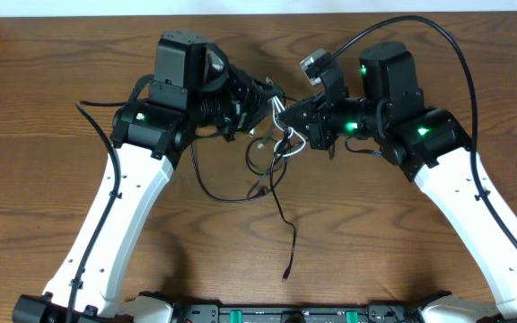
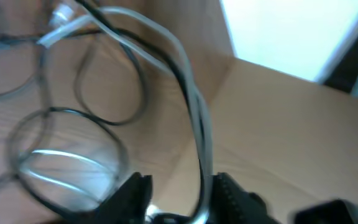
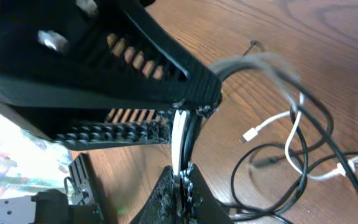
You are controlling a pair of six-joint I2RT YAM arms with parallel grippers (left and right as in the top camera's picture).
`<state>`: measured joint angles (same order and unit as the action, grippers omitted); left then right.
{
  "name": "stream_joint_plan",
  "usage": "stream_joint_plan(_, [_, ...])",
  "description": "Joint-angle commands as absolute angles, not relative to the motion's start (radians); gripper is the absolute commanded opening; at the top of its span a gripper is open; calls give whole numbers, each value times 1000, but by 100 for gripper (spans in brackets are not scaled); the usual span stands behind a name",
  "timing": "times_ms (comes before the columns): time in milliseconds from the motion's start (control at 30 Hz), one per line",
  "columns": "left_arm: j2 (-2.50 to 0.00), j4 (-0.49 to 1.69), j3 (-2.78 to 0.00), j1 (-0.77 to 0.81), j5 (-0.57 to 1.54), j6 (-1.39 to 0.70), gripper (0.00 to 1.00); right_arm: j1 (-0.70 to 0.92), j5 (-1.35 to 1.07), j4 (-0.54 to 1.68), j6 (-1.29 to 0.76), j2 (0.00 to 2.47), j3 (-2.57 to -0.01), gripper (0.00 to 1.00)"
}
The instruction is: Untangle cables
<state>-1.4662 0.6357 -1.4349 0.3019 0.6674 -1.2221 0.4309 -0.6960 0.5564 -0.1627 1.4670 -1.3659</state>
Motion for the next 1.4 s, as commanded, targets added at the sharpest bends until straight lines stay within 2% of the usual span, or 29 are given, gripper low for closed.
stream_joint_plan(0, [-1463, 719, -1442, 298, 482, -1092, 40, 424, -706, 541, -213, 1417, -1376, 1])
stream_joint_plan(133, [-1463, 822, -1442, 298, 371, -1092, 44, 422, -706, 538, -220, 1396, -1376, 1])
stream_joint_plan(400, [-1463, 834, -1442, 298, 373, -1087, 44, 414, -706, 476, -320, 1394, -1376, 1])
stream_joint_plan(600, [-1463, 839, -1442, 298, 368, -962, 44, 375, -663, 514, -329, 1394, -1376, 1])
stream_joint_plan(667, [-1463, 864, -1442, 298, 317, -914, 44, 373, -621, 554, -328, 1394, -1376, 13])
stream_joint_plan(767, [-1472, 951, -1442, 299, 173, -882, 44, 372, -562, 612, -328, 1394, -1376, 40])
stream_joint_plan(833, [-1491, 995, -1441, 299, 86, -846, 51, 372, -535, 638, -324, 1394, -1376, 49])
stream_joint_plan(1000, [-1572, 995, -1419, 299, 41, -740, 51, 372, -525, 654, -324, 1394, -1376, 54])
stream_joint_plan(1367, [-1743, 950, -1419, 299, 146, -590, 52, 374, -522, 693, -298, 1394, -1376, 57])
